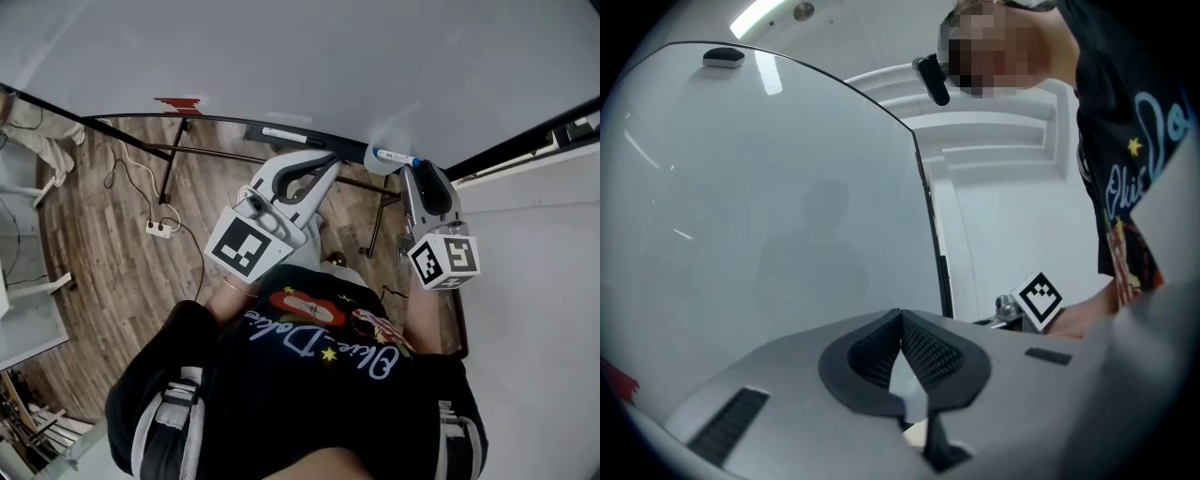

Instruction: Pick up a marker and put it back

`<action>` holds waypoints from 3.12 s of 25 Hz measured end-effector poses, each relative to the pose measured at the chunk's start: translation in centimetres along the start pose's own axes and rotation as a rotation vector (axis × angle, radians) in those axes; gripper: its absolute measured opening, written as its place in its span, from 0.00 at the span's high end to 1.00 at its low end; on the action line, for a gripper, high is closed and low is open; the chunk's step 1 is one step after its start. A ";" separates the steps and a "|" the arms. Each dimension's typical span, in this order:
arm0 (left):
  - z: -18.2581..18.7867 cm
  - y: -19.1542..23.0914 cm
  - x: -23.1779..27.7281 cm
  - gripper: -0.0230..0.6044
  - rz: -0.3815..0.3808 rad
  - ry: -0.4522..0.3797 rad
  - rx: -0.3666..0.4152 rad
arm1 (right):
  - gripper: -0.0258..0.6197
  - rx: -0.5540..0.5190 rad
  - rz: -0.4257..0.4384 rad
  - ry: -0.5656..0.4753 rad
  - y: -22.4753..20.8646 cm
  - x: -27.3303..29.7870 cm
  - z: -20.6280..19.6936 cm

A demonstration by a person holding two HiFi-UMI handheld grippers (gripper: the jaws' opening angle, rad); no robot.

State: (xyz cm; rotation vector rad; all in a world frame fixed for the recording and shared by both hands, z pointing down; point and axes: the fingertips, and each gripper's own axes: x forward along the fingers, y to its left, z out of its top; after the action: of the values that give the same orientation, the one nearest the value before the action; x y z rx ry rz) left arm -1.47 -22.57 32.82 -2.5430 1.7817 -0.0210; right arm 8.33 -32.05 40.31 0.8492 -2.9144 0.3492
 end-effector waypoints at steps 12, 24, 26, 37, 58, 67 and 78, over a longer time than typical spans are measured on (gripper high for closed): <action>-0.3 0.7 0.1 0.96 0.009 0.015 -0.005 | 0.76 0.000 -0.007 0.039 -0.6 1.7 -1.5; -0.6 1.1 -0.2 0.96 0.039 0.016 -0.005 | 0.86 -0.026 0.017 0.057 -0.4 2.0 -1.7; -0.5 1.1 -0.3 0.96 0.044 0.014 -0.007 | 0.86 -0.036 0.020 0.057 -0.4 2.1 -1.5; -0.2 1.0 -0.5 0.96 0.064 0.011 -0.005 | 0.86 -0.077 0.042 0.025 0.3 1.2 0.7; 0.7 -0.3 0.2 0.96 0.057 -0.008 0.018 | 0.86 -0.093 0.062 -0.133 0.7 -4.2 7.2; 1.0 -1.7 0.2 0.96 0.034 -0.005 0.029 | 0.86 -0.077 0.030 -0.179 0.3 -7.7 8.5; 1.4 -3.0 -0.3 0.96 0.028 -0.018 0.031 | 0.86 -0.067 0.002 -0.229 -0.2 -10.8 9.7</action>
State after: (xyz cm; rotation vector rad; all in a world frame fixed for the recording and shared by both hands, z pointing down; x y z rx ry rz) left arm 1.31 -21.26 31.49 -2.4888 1.7959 -0.0246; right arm 17.35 -28.93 29.36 0.9344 -3.1143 0.1623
